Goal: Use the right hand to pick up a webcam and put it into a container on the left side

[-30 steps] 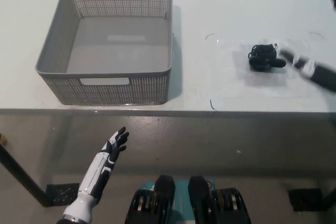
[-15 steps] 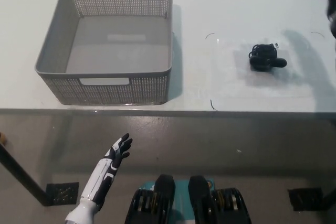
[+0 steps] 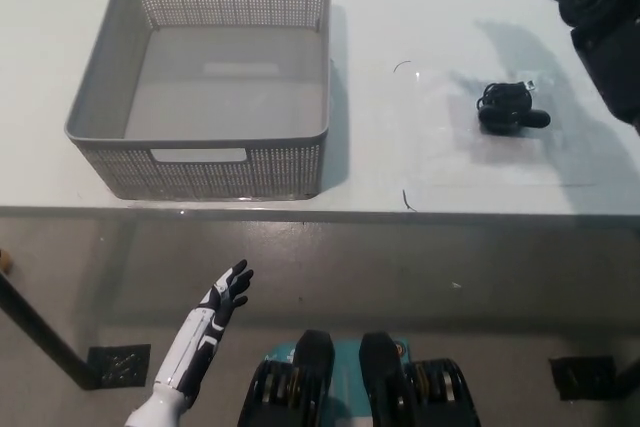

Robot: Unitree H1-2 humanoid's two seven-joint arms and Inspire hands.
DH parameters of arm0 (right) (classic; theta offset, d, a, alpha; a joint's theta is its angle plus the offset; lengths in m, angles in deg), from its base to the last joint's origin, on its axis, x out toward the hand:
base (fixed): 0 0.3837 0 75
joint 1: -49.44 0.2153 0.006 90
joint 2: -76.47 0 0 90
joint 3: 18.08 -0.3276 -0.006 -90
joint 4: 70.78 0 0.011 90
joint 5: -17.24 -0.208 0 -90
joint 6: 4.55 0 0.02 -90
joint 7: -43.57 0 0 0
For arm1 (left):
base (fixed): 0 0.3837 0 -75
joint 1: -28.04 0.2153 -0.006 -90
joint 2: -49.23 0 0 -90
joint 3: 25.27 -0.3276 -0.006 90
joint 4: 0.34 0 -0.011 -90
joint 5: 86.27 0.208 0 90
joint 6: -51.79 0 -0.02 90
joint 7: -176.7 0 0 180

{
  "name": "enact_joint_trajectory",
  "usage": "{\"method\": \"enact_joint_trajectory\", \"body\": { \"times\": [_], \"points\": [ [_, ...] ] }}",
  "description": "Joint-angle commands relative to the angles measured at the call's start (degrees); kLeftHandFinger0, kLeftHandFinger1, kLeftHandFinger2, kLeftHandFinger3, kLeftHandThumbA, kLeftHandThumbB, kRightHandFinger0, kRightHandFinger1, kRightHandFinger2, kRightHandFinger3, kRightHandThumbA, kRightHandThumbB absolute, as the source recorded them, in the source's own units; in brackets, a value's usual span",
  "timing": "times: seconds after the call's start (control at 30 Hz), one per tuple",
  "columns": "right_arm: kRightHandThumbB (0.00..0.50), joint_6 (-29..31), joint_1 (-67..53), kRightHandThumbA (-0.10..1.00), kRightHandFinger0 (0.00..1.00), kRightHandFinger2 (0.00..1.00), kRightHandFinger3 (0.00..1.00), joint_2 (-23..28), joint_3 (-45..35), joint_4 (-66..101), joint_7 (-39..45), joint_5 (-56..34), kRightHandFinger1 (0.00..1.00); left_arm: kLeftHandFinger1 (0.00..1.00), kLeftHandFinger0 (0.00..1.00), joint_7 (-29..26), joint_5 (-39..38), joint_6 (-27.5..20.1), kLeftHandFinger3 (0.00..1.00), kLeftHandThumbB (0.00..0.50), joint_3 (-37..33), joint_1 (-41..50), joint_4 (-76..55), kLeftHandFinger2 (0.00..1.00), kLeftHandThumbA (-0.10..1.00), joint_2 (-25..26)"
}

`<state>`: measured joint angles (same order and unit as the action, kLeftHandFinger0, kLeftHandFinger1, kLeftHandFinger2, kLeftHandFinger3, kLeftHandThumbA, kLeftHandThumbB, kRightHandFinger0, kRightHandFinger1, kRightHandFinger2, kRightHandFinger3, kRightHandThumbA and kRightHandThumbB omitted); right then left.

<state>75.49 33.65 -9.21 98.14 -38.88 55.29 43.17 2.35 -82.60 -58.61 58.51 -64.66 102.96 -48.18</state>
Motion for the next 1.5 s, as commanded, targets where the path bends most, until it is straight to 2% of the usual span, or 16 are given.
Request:
{"method": "enact_joint_trajectory", "body": {
  "times": [0.0, 0.17, 0.37, 0.6, 0.93, 1.1, 1.23, 1.37, 1.47],
  "points": [
    [0.495, 2.32, 2.65, 0.81, 1.0, 1.0, 1.0, -0.24, 1.3, -4.01, 0.05, 2.32, 1.0, 1.0, 1.0, 0.51, 0.49, -2.24, 1.0, 0.179, -0.47, 1.25, -2.48, 1.0, 1.0, 0.02],
    [0.485, 2.66, 1.6, 0.77, 1.0, 1.0, 1.0, -0.59, 1.55, -9.5, -0.67, 1.85, 1.0, 1.0, 1.0, 0.65, 0.23, -1.49, 1.0, 0.181, -0.54, 2.02, -2.91, 1.0, 1.0, 0.01],
    [0.469, 3.05, 0.28, 0.79, 1.0, 1.0, 1.0, -0.29, 1.8, -12.53, -0.63, 1.93, 1.0, 1.0, 1.0, 0.49, 0.63, -1.6, 1.0, 0.193, -0.58, 2.01, -2.91, 1.0, 1.0, 0.06],
    [0.5, 3.8, -1.42, 0.8, 1.0, 1.0, 1.0, 0.23, 1.22, -14.74, -1.31, 1.45, 1.0, 1.0, 1.0, 0.49, 1.12, -1.33, 1.0, 0.21, -0.64, 1.97, -2.97, 1.0, 1.0, 0.15],
    [0.499, 4.65, -3.3, 0.79, 1.0, 1.0, 1.0, 0.14, -0.29, -15.72, -2.04, 0.73, 1.0, 1.0, 1.0, 1.07, 1.11, -0.42, 1.0, 0.233, -0.81, 1.92, -3.48, 1.0, 1.0, 0.49],
    [0.486, 4.37, -3.79, 0.8, 1.0, 1.0, 1.0, -0.53, -0.23, -17.09, -1.03, 0.88, 1.0, 1.0, 1.0, 1.12, 1.12, -0.57, 1.0, 0.219, -0.9, 1.92, -3.36, 1.0, 1.0, 0.56],
    [0.498, 4.54, -4.1, 0.8, 1.0, 1.0, 1.0, -0.93, -0.44, -17.7, -0.56, 0.63, 1.0, 1.0, 1.0, 0.98, 1.71, -0.32, 1.0, 0.221, -0.98, 1.73, -3.55, 1.0, 1.0, 0.72],
    [0.484, 4.42, -4.38, 0.8, 1.0, 1.0, 1.0, -1.63, -0.6, -18.22, -1.02, 0.49, 1.0, 1.0, 1.0, 1.11, 1.49, -0.23, 1.0, 0.2, -0.95, 1.76, -3.57, 1.0, 1.0, 0.65],
    [0.5, 5.0, -4.45, 0.83, 1.0, 1.0, 1.0, -2.18, -0.96, -18.76, -0.9, 0.11, 1.0, 1.0, 1.0, 1.11, 1.73, 0.2, 1.0, 0.2, -1.03, 1.84, -3.94, 1.0, 1.0, 0.7]
  ]
}}
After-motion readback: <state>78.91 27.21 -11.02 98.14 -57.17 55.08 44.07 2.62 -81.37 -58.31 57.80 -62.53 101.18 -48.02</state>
